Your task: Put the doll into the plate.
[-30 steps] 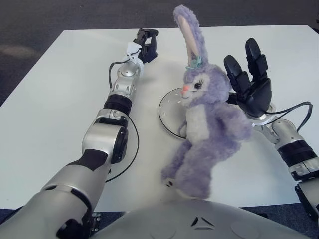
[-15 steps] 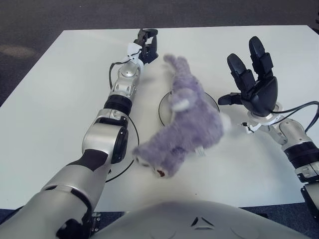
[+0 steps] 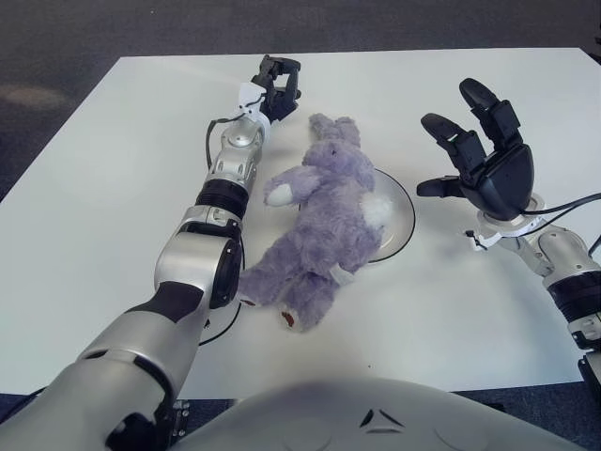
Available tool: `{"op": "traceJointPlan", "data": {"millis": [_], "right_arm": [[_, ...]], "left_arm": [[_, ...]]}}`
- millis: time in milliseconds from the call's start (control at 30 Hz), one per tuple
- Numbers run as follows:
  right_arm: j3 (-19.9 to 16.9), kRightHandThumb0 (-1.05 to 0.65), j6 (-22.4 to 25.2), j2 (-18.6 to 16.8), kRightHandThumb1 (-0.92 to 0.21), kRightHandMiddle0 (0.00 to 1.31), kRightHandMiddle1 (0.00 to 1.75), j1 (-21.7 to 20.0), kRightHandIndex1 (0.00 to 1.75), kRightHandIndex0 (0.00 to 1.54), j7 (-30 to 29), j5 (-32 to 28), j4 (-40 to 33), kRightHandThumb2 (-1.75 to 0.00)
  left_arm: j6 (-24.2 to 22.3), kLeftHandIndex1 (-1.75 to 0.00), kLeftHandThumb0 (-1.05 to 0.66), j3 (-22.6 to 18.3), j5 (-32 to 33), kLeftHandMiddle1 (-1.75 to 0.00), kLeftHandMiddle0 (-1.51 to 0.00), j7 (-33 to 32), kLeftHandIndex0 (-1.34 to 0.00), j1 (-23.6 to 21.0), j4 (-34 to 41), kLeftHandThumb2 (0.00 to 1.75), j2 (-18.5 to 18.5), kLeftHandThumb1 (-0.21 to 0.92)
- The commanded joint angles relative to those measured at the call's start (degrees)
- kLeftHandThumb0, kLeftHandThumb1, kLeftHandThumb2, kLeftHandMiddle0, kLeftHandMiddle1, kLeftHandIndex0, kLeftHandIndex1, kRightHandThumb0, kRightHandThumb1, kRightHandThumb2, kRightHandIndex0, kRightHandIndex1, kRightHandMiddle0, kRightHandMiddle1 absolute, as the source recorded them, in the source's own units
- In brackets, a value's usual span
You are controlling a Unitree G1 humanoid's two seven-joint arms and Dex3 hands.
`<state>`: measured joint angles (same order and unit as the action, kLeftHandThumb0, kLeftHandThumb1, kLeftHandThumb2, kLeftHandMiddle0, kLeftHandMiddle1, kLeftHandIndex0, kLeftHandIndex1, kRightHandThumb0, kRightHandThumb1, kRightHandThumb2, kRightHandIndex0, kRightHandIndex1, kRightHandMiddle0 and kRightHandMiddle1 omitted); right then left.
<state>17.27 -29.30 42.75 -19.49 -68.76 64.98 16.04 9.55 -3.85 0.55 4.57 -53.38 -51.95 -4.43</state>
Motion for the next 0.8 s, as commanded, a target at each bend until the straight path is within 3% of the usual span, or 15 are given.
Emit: {"op": "traceJointPlan", "data": {"millis": [0,100,200,500,767], "right_arm": [[-0.7,-0.67,1.5,0.2,-0.85,0.08,1.6,0.1,1.16,0.17,-0.3,0.6,0.3,-0.64],[-0.8,-0.47,2.3,0.3,-0.81,0.21,1.7,0.4,1.25,0.21,0.6,0.1,0.0,-0.68],[-0.8,-0.4,2.9,0.3,-0.78,0.26,1.73,0.5,1.3,0.22,0.7,0.0,-0.1,-0.71],[-1.2,-0.37,3.9,0.6,-0.76,0.29,1.75,0.0,1.32,0.22,1.0,-0.4,0.1,-0.75],[-2.8,-0.36,4.7,1.2,-0.83,0.25,1.75,-0.2,1.32,0.23,5.0,-2.3,-0.3,-0.64]], "left_arm": [[1.0,-1.74,-0.04,-0.3,0.5,-1.48,-0.41,0.7,-0.13,0.7,0.1,0.64,-0.1,0.81],[1.1,-1.74,-0.02,0.1,0.1,-1.49,-0.44,0.7,-0.18,0.8,0.4,0.73,-0.2,0.74],[1.1,-1.75,-0.01,0.4,-0.2,-1.5,-0.45,0.7,-0.21,0.9,0.5,0.78,-0.4,0.7],[1.1,-1.75,-0.01,1.0,-1.0,-1.52,-0.46,0.7,-0.24,0.9,0.5,0.86,-0.8,0.64],[1.0,-1.75,-0.01,1.1,-1.2,-1.53,-0.47,0.7,-0.24,1.1,0.7,0.88,-0.8,0.63]]}}
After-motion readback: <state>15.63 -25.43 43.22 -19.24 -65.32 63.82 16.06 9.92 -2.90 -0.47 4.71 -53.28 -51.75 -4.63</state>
